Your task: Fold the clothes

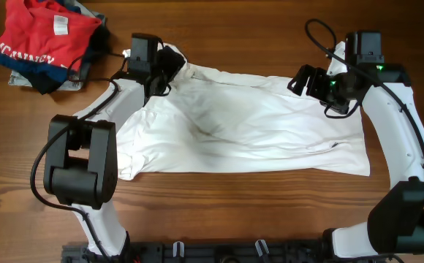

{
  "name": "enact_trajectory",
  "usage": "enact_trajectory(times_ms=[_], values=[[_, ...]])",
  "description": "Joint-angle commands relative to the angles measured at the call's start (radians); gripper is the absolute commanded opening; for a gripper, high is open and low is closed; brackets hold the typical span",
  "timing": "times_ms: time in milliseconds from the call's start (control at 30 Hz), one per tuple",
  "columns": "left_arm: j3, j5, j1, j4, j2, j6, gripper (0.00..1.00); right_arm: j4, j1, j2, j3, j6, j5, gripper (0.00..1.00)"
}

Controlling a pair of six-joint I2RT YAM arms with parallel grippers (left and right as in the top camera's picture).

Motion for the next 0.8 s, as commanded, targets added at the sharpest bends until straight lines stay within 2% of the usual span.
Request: enact_trajectory(times_ms=[0, 100, 333, 600, 667, 733, 767], values=[[0.006, -0.023, -0.003, 0.016, 0.028, -0.043, 0.76, -0.002, 0.002, 0.008, -0.01, 0.002, 0.021, 0.99], [0.006, -0.021, -0.003, 0.024, 0.073, -0.092, 0.76, -0.002, 0.002, 0.008, -0.01, 0.001, 0.025, 0.99], [0.006, -0.02, -0.003, 0.097, 0.084, -0.091, 0.76, -0.031, 0.002, 0.008, -0.01, 0.001, 0.081, 0.99], [0.006, -0.046, -0.002, 0.121, 0.111, -0.091, 0.72, -0.032, 0.002, 0.008, -0.01, 0.002, 0.081, 0.99], [0.006, -0.046, -0.002, 0.12, 0.134, -0.091, 0.64, -0.03, 0.002, 0.008, -0.01, 0.006, 0.092, 1.0], [0.006, -0.048, -0.002, 0.113, 0.142, -0.091, 0.37, -0.014, 0.001, 0.008, -0.01, 0.034, 0.163, 0.99], [0.006, -0.05, -0.002, 0.114, 0.142, -0.091, 0.31, 0.003, -0.001, 0.008, -0.01, 0.048, 0.209, 0.99]])
